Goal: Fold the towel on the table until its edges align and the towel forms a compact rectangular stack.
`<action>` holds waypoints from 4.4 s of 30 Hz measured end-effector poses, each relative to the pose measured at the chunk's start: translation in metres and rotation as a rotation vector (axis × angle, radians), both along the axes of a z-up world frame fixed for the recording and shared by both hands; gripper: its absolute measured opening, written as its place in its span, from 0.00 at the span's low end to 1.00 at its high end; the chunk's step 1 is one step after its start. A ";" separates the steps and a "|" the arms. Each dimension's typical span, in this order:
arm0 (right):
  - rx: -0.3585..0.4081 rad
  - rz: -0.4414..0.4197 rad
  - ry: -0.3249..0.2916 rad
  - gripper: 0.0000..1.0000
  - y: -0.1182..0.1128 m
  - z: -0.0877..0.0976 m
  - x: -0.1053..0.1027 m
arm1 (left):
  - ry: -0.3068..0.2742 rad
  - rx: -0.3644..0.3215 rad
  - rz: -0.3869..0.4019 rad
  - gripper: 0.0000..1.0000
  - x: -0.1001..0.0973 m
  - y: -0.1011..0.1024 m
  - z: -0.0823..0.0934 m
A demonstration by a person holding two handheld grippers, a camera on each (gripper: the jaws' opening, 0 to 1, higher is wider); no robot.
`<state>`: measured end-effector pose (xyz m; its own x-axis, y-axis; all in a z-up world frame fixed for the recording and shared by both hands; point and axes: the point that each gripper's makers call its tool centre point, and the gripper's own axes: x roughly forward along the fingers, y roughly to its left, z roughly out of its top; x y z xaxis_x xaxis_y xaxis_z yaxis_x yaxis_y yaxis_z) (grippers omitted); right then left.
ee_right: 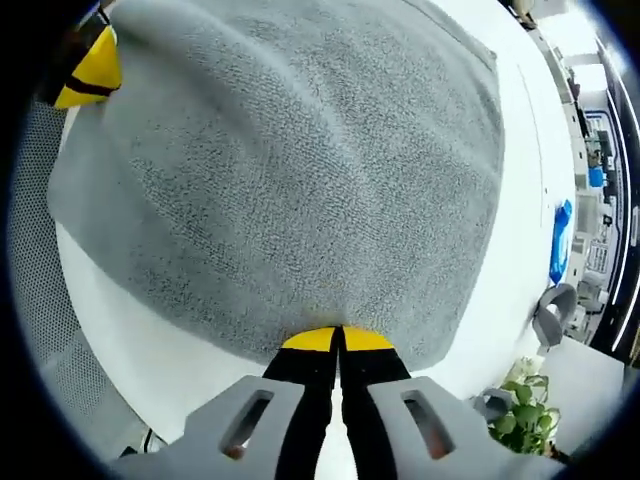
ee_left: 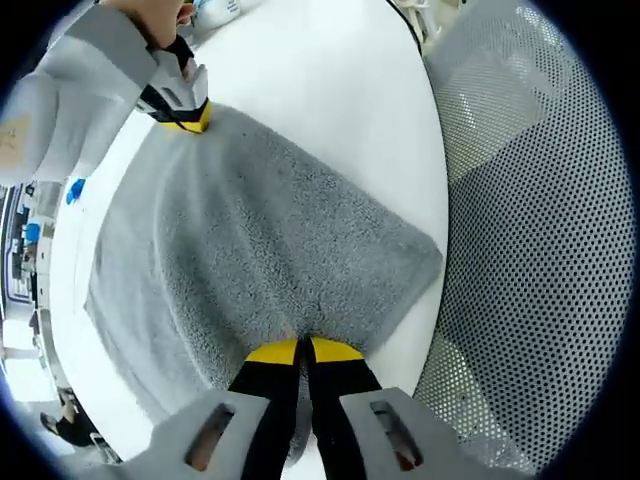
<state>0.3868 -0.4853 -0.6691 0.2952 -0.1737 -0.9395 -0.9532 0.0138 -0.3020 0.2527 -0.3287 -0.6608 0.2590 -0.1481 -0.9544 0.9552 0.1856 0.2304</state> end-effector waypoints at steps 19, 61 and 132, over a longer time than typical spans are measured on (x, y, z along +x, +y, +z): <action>0.174 -0.139 -0.011 0.00 -0.015 0.003 -0.025 | 0.120 -0.264 0.154 0.03 0.007 0.011 0.002; 0.154 -0.143 -0.123 0.00 -0.016 0.002 -0.034 | 0.069 -0.066 0.215 0.01 0.079 0.066 0.000; 0.552 -0.409 0.027 0.00 0.020 0.005 -0.113 | -0.126 0.199 -0.092 0.01 0.155 0.074 -0.001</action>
